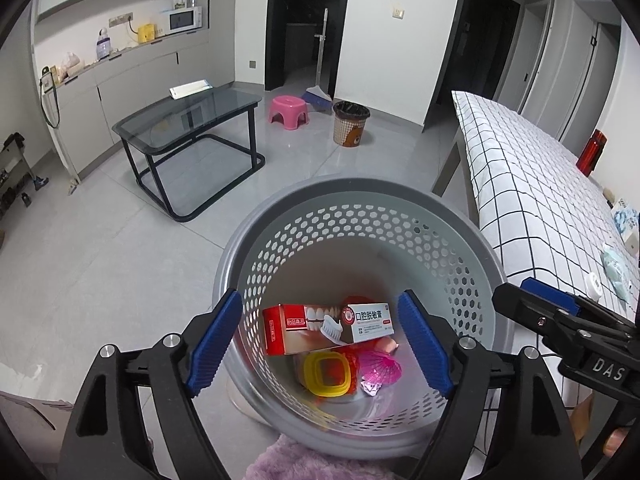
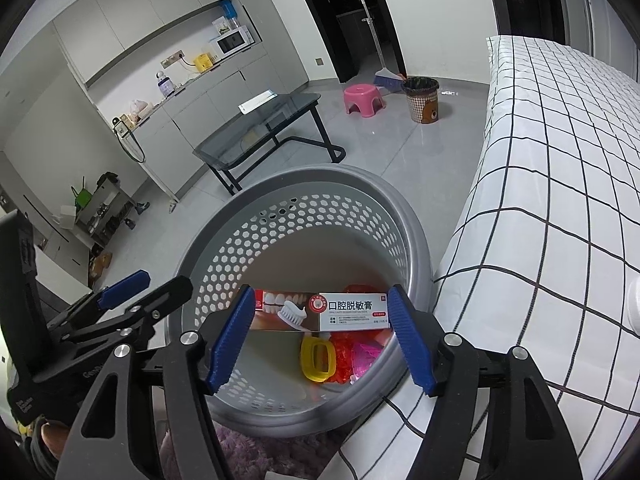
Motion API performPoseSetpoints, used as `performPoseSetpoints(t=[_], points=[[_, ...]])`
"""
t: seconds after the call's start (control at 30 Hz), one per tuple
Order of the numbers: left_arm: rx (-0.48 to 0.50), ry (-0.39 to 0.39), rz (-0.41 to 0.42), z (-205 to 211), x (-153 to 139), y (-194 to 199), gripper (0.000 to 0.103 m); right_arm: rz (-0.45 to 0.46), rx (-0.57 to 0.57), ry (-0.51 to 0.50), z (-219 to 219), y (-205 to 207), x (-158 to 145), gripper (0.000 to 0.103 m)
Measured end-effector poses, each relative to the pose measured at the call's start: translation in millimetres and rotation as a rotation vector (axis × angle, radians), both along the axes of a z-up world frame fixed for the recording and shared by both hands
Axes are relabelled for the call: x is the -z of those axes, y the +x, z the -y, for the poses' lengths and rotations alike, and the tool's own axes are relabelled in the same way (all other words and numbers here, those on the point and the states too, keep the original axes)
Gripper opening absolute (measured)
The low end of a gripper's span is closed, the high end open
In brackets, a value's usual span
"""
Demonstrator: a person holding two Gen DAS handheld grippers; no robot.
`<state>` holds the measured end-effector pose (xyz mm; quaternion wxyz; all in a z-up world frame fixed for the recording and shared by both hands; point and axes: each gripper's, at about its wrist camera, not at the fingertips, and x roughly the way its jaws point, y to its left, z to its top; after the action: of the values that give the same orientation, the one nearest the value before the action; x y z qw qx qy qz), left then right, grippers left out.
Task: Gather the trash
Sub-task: 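Move both tools back over the bed toward the white tin and wipes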
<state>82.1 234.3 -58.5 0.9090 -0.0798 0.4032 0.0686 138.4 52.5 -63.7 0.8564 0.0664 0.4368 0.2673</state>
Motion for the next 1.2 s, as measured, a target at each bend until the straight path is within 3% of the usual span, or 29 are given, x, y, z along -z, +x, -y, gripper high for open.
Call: performPoseSetpoints(t=[0.3,0.47,0.87,1.07,1.2], points=[[0.004,0.019,0.027,19.0,-20.3,-12.6,0.083,0.017,0.005,-0.005,20.5,-19.2,-10.8,0.067],[0.021,0.010,0.044,43.3,-31.0,-21.5,0.090,0.055,0.038,-0.004,50.0,-38.2,-23.9,0.072],[0.115,-0.004,0.067,125.5,-49.1,-22.1,0.092,0.128,0.227,-0.049,183.1,-84.3,-39.7,0.076],[0.142,-0.045,0.075,174.6,-53.4,-13.7,0.093,0.159,0.316,-0.132,252.9,-85.4,-45.1,0.077],[0.143,-0.032,0.082,206.9,-53.5,-6.9,0.094,0.171,0.341,-0.171,289.3,-73.1,-46.6,0.081]])
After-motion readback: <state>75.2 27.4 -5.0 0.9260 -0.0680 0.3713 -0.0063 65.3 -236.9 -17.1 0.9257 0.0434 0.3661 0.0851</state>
